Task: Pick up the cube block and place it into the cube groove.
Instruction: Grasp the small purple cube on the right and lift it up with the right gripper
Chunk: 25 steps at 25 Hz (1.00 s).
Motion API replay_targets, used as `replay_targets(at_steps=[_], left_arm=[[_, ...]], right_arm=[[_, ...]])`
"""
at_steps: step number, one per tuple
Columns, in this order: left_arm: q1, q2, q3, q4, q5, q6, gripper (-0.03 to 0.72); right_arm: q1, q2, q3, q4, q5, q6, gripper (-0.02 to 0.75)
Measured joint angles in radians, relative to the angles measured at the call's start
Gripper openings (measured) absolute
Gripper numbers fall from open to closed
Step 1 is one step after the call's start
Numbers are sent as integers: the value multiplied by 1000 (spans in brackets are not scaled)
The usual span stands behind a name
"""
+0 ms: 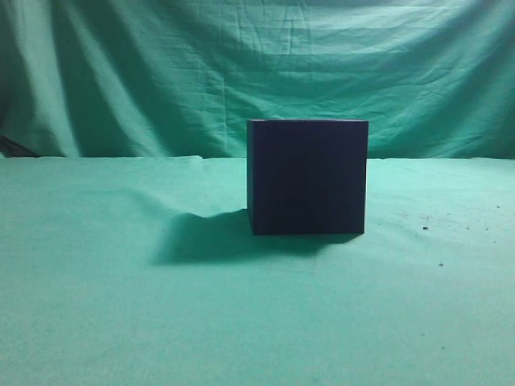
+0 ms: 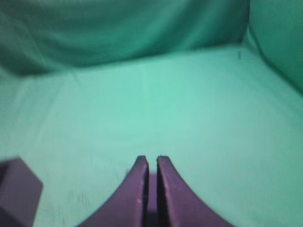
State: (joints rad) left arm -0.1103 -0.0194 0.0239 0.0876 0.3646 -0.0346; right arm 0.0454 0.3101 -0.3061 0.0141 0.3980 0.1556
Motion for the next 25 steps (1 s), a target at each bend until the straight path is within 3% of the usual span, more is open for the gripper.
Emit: replay_targets(at_steps=[6, 10, 14, 19, 23, 25], left_arm=[[0, 0, 0, 0, 0, 0, 0], [0, 0, 0, 0, 0, 0, 0], [0, 0, 0, 0, 0, 0, 0], [0, 0, 0, 0, 0, 0, 0], [0, 0, 0, 0, 0, 0, 0], [0, 0, 0, 0, 0, 0, 0]], right_arm=[[0, 260, -148, 17, 281, -33, 0], [0, 409, -268, 123, 431, -194, 0], [37, 555, -385, 181, 542, -233, 0], [166, 745, -491, 42, 651, -72, 0], [178, 885, -554, -26, 700, -1, 0], [178, 940, -578, -32, 700, 9, 100]])
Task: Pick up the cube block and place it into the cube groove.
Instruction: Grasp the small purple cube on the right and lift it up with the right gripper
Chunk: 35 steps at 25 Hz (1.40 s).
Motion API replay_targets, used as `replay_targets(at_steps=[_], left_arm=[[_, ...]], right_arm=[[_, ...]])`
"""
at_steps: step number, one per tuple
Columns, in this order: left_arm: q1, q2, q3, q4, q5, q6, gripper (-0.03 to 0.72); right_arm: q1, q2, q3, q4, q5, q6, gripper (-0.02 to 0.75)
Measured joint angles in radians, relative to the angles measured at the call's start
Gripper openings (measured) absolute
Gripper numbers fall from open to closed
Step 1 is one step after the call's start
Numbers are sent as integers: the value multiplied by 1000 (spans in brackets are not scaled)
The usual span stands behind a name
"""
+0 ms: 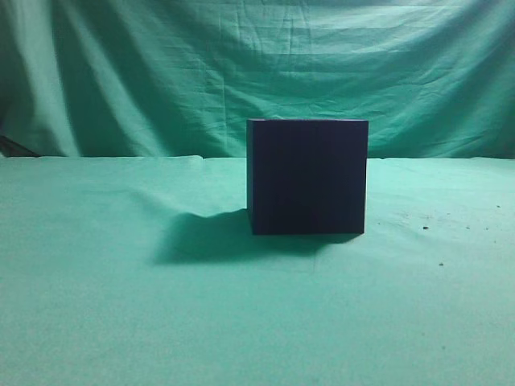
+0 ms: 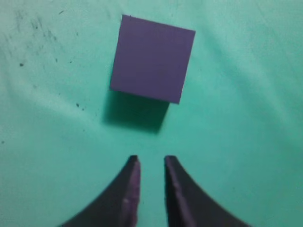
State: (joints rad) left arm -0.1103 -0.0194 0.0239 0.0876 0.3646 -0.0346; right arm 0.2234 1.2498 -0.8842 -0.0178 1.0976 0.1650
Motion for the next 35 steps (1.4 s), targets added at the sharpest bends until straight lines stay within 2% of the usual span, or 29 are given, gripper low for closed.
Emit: replay_targets(at_steps=[1, 7, 9, 18, 29, 31, 32, 33, 35], left_arm=[[0, 0, 0, 0, 0, 0, 0], [0, 0, 0, 0, 0, 0, 0], [0, 0, 0, 0, 0, 0, 0], [0, 0, 0, 0, 0, 0, 0], [0, 0, 0, 0, 0, 0, 0], [0, 0, 0, 0, 0, 0, 0], [0, 0, 0, 0, 0, 0, 0], [0, 0, 0, 0, 0, 0, 0], [0, 0, 0, 0, 0, 0, 0]], right_arm=[[2, 28, -9, -2, -4, 10, 148], [2, 149, -36, -4, -84, 35, 569], [2, 185, -40, -7, -122, 56, 638], [-11, 341, -40, -29, -193, 97, 631], [-11, 357, -42, -29, -268, 99, 631], [-11, 357, -42, -29, -269, 101, 560], [-11, 357, -42, -29, -269, 103, 571], [-11, 357, -42, -29, -269, 103, 516], [-11, 357, -42, -29, -269, 108, 515]])
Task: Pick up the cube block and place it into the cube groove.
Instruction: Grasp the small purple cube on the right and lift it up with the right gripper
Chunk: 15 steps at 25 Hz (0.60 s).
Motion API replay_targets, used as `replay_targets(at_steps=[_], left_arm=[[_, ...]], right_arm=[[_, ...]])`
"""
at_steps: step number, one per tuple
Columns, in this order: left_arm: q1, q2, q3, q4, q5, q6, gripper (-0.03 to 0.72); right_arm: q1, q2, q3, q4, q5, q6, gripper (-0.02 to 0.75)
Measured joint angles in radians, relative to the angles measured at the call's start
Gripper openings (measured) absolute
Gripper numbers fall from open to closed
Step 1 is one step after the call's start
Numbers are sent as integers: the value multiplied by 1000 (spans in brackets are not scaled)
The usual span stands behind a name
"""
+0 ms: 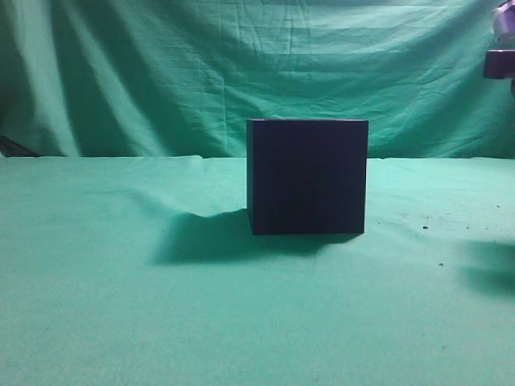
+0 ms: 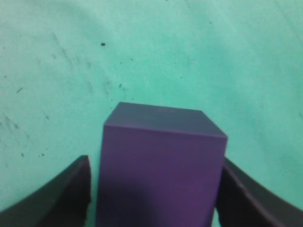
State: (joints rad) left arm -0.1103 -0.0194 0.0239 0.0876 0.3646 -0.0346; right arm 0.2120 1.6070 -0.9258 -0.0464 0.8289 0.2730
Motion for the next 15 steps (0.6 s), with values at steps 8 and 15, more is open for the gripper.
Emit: replay_targets(at_steps=[8, 15], left_arm=[[0, 0, 0, 0, 0, 0, 0], [0, 0, 0, 0, 0, 0, 0]], right_arm=[[0, 0, -5, -2, 8, 28, 419], [5, 0, -245, -2, 248, -49, 419]])
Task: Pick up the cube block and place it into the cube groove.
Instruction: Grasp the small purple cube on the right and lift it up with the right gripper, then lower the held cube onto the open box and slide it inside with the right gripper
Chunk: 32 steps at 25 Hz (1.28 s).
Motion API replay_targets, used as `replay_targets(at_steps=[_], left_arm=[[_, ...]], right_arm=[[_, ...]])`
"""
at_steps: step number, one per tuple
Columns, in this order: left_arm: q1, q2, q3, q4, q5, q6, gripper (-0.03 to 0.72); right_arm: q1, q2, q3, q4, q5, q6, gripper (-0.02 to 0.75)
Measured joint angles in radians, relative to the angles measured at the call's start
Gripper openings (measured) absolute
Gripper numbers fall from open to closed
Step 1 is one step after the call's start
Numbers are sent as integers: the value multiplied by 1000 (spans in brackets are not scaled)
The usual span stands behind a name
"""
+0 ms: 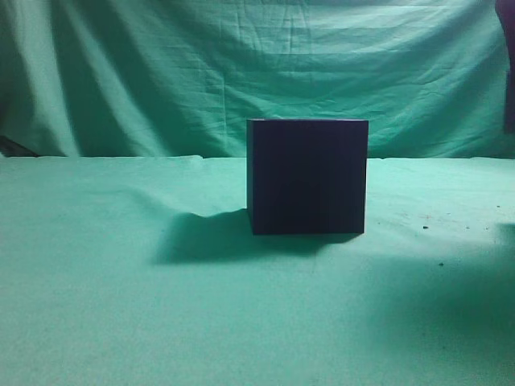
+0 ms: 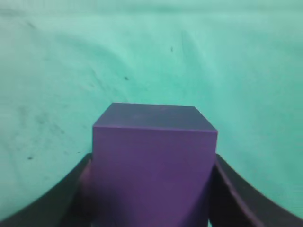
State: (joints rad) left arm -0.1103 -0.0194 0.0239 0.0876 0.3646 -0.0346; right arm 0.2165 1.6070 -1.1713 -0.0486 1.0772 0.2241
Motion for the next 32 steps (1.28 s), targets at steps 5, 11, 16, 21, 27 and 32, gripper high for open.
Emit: replay_targets(at_steps=[5, 11, 16, 21, 27, 32], left_arm=[[0, 0, 0, 0, 0, 0, 0], [0, 0, 0, 0, 0, 0, 0], [0, 0, 0, 0, 0, 0, 0], [0, 0, 0, 0, 0, 0, 0], [0, 0, 0, 0, 0, 0, 0], [0, 0, 0, 0, 0, 0, 0]], right_arm=[[96, 0, -241, -9, 137, -26, 419], [316, 3, -314, -5, 154, -16, 419], [407, 37, -314, 6, 163, 83, 419], [427, 69, -314, 37, 163, 144, 419], [464, 100, -314, 95, 161, 151, 419], [471, 143, -325, 104, 150, 165, 419]])
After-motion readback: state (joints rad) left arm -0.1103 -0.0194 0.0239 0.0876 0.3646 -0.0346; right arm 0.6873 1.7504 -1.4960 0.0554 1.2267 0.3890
